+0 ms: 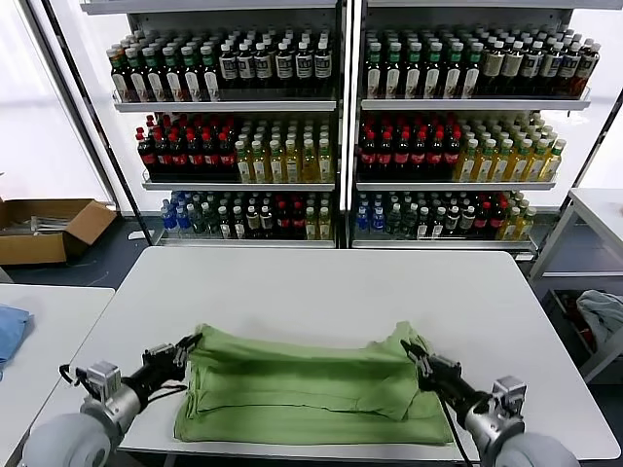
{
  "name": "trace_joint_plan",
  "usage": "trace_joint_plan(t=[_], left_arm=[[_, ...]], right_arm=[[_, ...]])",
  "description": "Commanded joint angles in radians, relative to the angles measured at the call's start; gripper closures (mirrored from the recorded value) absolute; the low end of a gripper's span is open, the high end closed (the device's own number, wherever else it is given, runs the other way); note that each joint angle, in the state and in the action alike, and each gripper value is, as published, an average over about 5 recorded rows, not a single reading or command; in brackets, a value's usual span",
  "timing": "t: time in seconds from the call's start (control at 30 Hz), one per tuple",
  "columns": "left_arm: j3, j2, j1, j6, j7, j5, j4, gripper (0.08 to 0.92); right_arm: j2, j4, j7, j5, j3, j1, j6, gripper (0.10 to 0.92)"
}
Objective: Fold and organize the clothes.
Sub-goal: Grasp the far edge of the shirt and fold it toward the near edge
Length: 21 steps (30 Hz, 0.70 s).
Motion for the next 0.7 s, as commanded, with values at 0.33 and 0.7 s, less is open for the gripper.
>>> trace_joint_plan(t=[0.33,0.7], left_arm=[[-0.166,-0.177,0.287,0.021,-0.030,0.140,-0.167,0.747],[-0.060,-0.268,0.257,-0.136,-0.318,-0.139,-0.206,0.435]], right_arm=[[0.003,0.013,0.076,-0.108,0.111,-0.097,0.023,0.732],[0.019,-0.063,0.071,-0.118,0.325,-0.060,0.304,0.429]])
